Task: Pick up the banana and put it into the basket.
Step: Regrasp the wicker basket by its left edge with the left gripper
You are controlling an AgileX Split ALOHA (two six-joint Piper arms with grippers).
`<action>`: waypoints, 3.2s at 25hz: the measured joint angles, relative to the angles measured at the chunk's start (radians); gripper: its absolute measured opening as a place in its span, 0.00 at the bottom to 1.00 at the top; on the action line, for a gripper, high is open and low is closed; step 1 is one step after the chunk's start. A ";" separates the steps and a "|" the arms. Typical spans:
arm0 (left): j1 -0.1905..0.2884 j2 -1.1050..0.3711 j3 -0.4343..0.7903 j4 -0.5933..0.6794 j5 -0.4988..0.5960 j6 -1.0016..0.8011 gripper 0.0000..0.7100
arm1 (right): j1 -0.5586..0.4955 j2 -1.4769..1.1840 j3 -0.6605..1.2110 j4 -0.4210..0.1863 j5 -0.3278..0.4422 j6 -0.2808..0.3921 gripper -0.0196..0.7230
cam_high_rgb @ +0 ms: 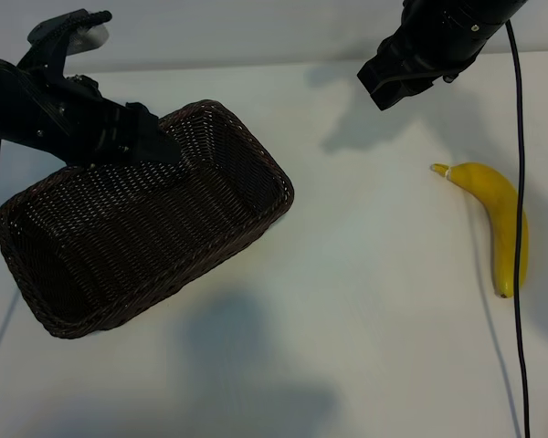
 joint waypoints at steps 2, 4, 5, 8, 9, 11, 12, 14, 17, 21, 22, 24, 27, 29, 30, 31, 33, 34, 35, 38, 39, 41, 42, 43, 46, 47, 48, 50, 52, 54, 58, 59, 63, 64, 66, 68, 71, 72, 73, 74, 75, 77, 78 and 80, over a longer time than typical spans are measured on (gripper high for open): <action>0.000 0.000 0.000 -0.001 -0.005 0.000 0.83 | 0.000 0.000 0.000 0.000 0.000 0.000 0.55; 0.000 0.000 0.000 -0.001 -0.011 0.000 0.83 | 0.000 0.000 0.000 0.000 0.000 0.000 0.55; 0.000 0.000 0.000 -0.001 -0.012 0.000 0.83 | 0.000 0.000 0.000 0.000 0.000 0.000 0.55; 0.000 0.000 0.000 0.000 -0.018 -0.002 0.83 | 0.000 0.000 0.000 0.000 0.000 0.000 0.55; 0.000 0.000 0.000 0.000 -0.018 -0.003 0.83 | 0.000 0.000 0.000 0.000 0.000 0.000 0.55; 0.000 0.000 0.000 -0.001 -0.018 -0.004 0.83 | 0.000 0.000 0.000 0.000 0.000 0.000 0.55; 0.000 0.000 0.000 -0.003 -0.018 -0.005 0.83 | 0.000 0.000 0.000 0.000 0.000 0.000 0.55; 0.000 0.000 0.000 -0.004 -0.018 -0.005 0.83 | 0.000 0.000 0.000 0.000 0.000 0.000 0.55; 0.000 0.000 0.000 -0.004 -0.018 -0.007 0.83 | 0.000 0.000 0.000 0.000 0.000 0.000 0.55; 0.000 -0.004 0.000 0.038 -0.018 -0.091 0.83 | 0.000 0.000 0.000 0.000 0.000 0.000 0.55; 0.000 -0.011 0.000 0.071 -0.017 -0.134 0.83 | 0.000 0.000 0.000 0.000 0.000 0.000 0.55; 0.000 -0.039 0.000 0.192 -0.006 -0.235 0.83 | 0.000 0.000 0.000 0.000 0.000 0.000 0.55; 0.000 -0.126 0.000 0.397 0.033 -0.427 0.83 | 0.000 0.000 0.000 0.000 0.000 0.000 0.55; 0.000 -0.195 0.001 0.501 0.062 -0.555 0.83 | 0.000 0.000 0.000 0.000 0.000 0.000 0.55; 0.000 -0.233 0.002 0.540 0.075 -0.607 0.83 | 0.000 0.000 0.000 0.000 0.001 0.000 0.55; 0.000 -0.264 0.005 0.568 0.088 -0.644 0.83 | 0.000 0.000 0.000 0.000 0.002 0.000 0.55; 0.000 -0.329 0.026 0.595 0.117 -0.709 0.83 | 0.000 0.000 0.000 0.000 0.003 0.000 0.55; 0.000 -0.356 0.045 0.601 0.124 -0.731 0.83 | 0.000 0.000 0.000 -0.001 0.004 0.000 0.55; 0.000 -0.375 0.065 0.606 0.128 -0.752 0.83 | 0.000 0.000 0.000 -0.001 0.007 0.000 0.55; 0.000 -0.414 0.143 0.653 0.133 -0.832 0.83 | 0.000 0.000 0.000 -0.001 0.013 0.000 0.55; 0.000 -0.421 0.172 0.679 0.133 -0.865 0.83 | 0.000 0.000 0.000 -0.001 0.014 0.000 0.55; 0.000 -0.430 0.225 0.722 0.126 -0.922 0.83 | 0.000 0.000 0.000 -0.001 0.014 0.000 0.55; 0.000 -0.435 0.246 0.731 0.119 -0.950 0.83 | 0.000 0.000 0.000 -0.001 0.014 0.000 0.55; 0.000 -0.440 0.268 0.746 0.107 -0.977 0.83 | 0.000 0.000 0.000 -0.001 0.015 0.000 0.55; 0.000 -0.444 0.335 0.794 0.049 -1.057 0.83 | 0.000 0.000 0.000 -0.001 0.015 0.000 0.55; 0.000 -0.444 0.363 0.806 0.020 -1.086 0.83 | 0.000 0.000 0.000 -0.001 0.016 0.000 0.55; 0.000 -0.444 0.389 0.818 -0.007 -1.108 0.83 | 0.000 0.000 0.000 -0.001 0.016 0.000 0.55; 0.000 -0.444 0.429 0.835 -0.049 -1.150 0.83 | 0.000 0.000 0.000 -0.001 0.020 0.000 0.55; 0.000 -0.444 0.453 0.859 -0.085 -1.182 0.83 | 0.000 0.000 0.000 -0.001 0.025 0.000 0.55; 0.000 -0.440 0.467 0.891 -0.119 -1.226 0.83 | 0.000 0.000 0.000 -0.001 0.028 0.000 0.55; 0.000 -0.384 0.468 0.931 -0.161 -1.280 0.83 | 0.000 0.000 0.000 -0.001 0.029 0.000 0.55; 0.000 -0.362 0.468 0.931 -0.173 -1.283 0.83 | 0.000 0.000 0.000 -0.001 0.029 0.000 0.55; 0.000 -0.281 0.468 0.918 -0.236 -1.288 0.83 | 0.000 0.000 0.000 -0.001 0.029 0.000 0.55; 0.000 -0.260 0.468 0.912 -0.256 -1.288 0.83 | 0.000 0.000 0.000 -0.001 0.029 0.000 0.55; 0.000 -0.217 0.468 0.896 -0.295 -1.288 0.83 | 0.000 0.000 0.000 -0.001 0.029 0.000 0.55; 0.000 -0.174 0.468 0.881 -0.328 -1.288 0.83 | 0.000 0.000 0.000 -0.001 0.030 0.000 0.55; 0.000 -0.110 0.468 0.843 -0.362 -1.280 0.83 | 0.000 0.000 0.000 -0.001 0.030 0.000 0.55; 0.000 -0.091 0.468 0.829 -0.372 -1.270 0.83 | 0.000 0.000 0.000 -0.001 0.031 0.000 0.55; 0.000 -0.075 0.469 0.808 -0.385 -1.258 0.83 | 0.000 0.000 0.000 -0.001 0.032 0.000 0.55; 0.000 -0.065 0.469 0.786 -0.394 -1.248 0.83 | 0.000 0.000 0.000 -0.001 0.033 0.000 0.55; 0.000 -0.054 0.469 0.771 -0.405 -1.232 0.83 | 0.000 0.000 0.000 -0.001 0.034 0.000 0.55; 0.000 -0.043 0.469 0.744 -0.415 -1.215 0.80 | 0.000 0.000 0.000 -0.001 0.036 0.000 0.55; 0.000 -0.040 0.469 0.740 -0.418 -1.212 0.75 | 0.000 0.000 0.000 -0.001 0.036 0.000 0.55; 0.000 -0.039 0.469 0.737 -0.427 -1.212 0.60 | 0.000 0.000 0.000 -0.001 0.036 0.000 0.55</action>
